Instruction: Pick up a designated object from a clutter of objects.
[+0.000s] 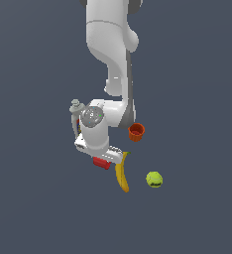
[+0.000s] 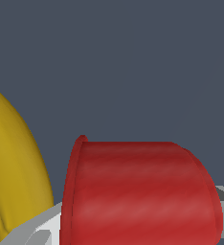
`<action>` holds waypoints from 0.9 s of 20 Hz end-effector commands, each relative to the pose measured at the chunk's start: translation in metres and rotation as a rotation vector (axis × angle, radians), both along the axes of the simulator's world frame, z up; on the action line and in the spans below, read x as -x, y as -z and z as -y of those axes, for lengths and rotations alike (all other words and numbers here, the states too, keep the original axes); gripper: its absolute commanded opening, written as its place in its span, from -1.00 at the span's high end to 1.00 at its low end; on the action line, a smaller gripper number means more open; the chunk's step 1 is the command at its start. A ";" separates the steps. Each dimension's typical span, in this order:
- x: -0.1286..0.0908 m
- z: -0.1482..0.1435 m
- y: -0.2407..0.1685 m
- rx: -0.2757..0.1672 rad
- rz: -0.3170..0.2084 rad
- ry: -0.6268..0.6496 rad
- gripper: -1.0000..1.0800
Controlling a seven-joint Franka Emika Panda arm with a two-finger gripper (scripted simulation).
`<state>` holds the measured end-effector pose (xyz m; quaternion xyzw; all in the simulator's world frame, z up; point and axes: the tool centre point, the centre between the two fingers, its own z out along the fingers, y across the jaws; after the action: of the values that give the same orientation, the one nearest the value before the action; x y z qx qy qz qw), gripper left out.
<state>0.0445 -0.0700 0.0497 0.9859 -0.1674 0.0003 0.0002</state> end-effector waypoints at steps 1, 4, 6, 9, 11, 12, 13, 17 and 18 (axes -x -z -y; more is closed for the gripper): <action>0.000 -0.002 0.001 -0.001 -0.001 -0.002 1.00; 0.000 -0.001 -0.001 0.000 0.000 -0.001 1.00; -0.001 -0.002 -0.005 0.000 0.000 -0.001 1.00; -0.003 -0.005 -0.016 0.000 0.000 -0.001 1.00; -0.004 -0.008 -0.026 0.000 0.000 -0.001 1.00; -0.005 -0.009 -0.032 0.000 0.000 -0.001 1.00; -0.006 -0.011 -0.038 0.000 0.000 -0.001 1.00; -0.012 -0.020 -0.070 0.000 0.000 0.000 1.00; -0.013 -0.023 -0.079 0.000 0.000 0.000 1.00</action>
<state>0.0549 -0.0510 0.1143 0.9859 -0.1673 -0.0011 0.0005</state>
